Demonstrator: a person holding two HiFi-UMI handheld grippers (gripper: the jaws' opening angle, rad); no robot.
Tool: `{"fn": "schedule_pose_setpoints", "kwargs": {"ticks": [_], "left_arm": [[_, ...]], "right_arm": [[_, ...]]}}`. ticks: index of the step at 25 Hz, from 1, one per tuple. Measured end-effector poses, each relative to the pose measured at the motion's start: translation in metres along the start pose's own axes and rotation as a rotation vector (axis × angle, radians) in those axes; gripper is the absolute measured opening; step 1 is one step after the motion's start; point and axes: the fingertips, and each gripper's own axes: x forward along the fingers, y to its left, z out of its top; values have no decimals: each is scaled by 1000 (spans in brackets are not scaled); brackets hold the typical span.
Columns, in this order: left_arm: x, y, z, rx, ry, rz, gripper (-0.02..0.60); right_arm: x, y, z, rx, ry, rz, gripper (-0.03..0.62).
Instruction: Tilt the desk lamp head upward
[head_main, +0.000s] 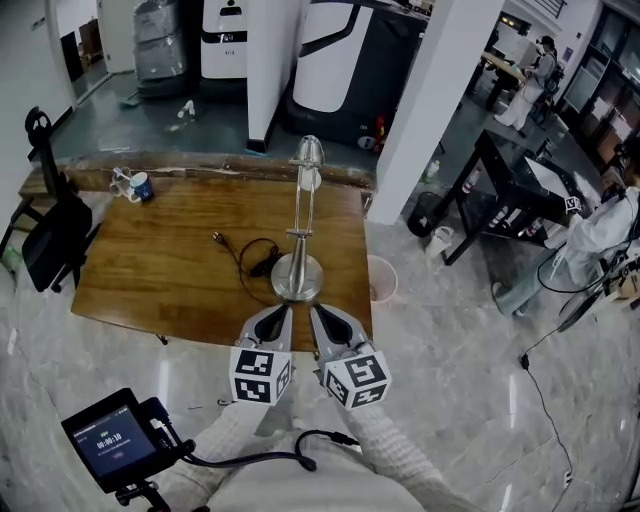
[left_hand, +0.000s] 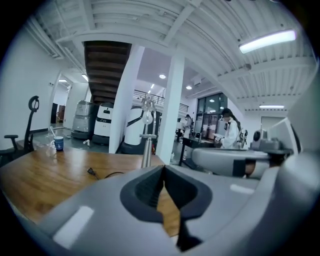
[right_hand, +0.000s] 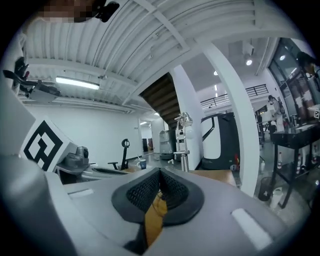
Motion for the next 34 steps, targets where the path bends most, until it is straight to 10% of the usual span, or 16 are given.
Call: {"fn": "schedule_pose_setpoints", "kwargs": {"ticks": [34], "left_arm": [[-1, -24, -20, 21, 37, -58, 8]], "right_arm": [[-14, -3, -24, 1, 62, -126, -3]]}}
